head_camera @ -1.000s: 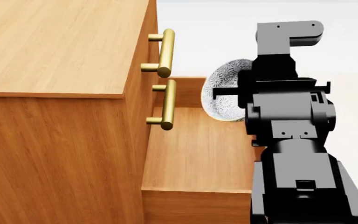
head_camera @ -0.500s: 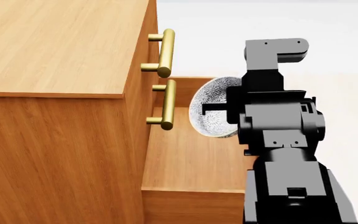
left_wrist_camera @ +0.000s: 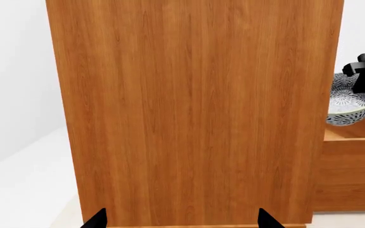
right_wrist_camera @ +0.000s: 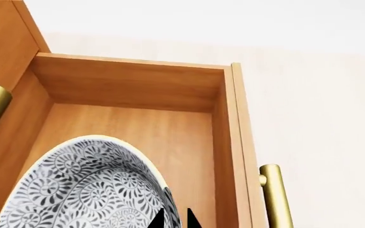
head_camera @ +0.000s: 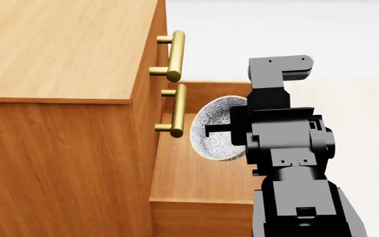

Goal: Put the bowl in the bottom drawer of the cabinet and close it.

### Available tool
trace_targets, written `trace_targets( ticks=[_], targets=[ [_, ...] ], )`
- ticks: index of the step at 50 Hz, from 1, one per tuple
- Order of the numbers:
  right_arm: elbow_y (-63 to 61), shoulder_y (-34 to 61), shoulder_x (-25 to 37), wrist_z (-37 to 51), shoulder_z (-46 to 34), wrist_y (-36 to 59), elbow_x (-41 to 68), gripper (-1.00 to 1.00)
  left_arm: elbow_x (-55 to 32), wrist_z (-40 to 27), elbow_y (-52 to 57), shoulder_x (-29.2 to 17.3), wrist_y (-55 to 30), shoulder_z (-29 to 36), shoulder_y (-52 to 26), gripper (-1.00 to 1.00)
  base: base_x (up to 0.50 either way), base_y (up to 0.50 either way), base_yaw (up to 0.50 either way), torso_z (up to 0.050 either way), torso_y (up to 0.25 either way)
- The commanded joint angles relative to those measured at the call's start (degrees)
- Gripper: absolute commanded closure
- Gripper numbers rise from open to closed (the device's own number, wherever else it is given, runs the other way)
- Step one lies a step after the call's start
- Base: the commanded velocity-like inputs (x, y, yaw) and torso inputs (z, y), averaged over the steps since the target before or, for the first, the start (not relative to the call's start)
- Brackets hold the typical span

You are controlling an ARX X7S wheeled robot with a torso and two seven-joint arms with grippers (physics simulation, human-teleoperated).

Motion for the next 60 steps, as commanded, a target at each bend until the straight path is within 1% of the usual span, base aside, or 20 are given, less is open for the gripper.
trace_targets(
  ticks=[1, 22, 45, 60],
  targets=[
    [-0.02, -0.46, -0.37, -1.77, -0.25, 0.25, 0.21, 1.0, 0.04, -0.13, -0.13, -0.09, 0.14, 0.16, -0.05, -1.0, 0.0, 0.0, 0.0, 0.0, 0.0],
    [-0.02, -1.75, -0.73, -5.88, 0.08, 1.16, 0.76, 1.0, 0.06, -0.44, 0.18, -0.37, -0.2, 0.42, -0.18, -1.0, 0.0, 0.0, 0.0, 0.0, 0.0],
    [-0.02, -2.84, -1.24, -10.56, -2.78, 2.03, 3.51, 1.0, 0.14, -0.77, 0.18, -0.6, -0.09, 0.67, -0.2, -1.0, 0.0, 0.0, 0.0, 0.0, 0.0],
    [-0.02, -3.31, -1.15, -11.06, -0.87, 4.06, 3.26, 1.0, 0.0, -0.88, 0.02, -0.72, 0.07, 0.81, -0.35, -1.0, 0.0, 0.0, 0.0, 0.0, 0.001]
  ],
)
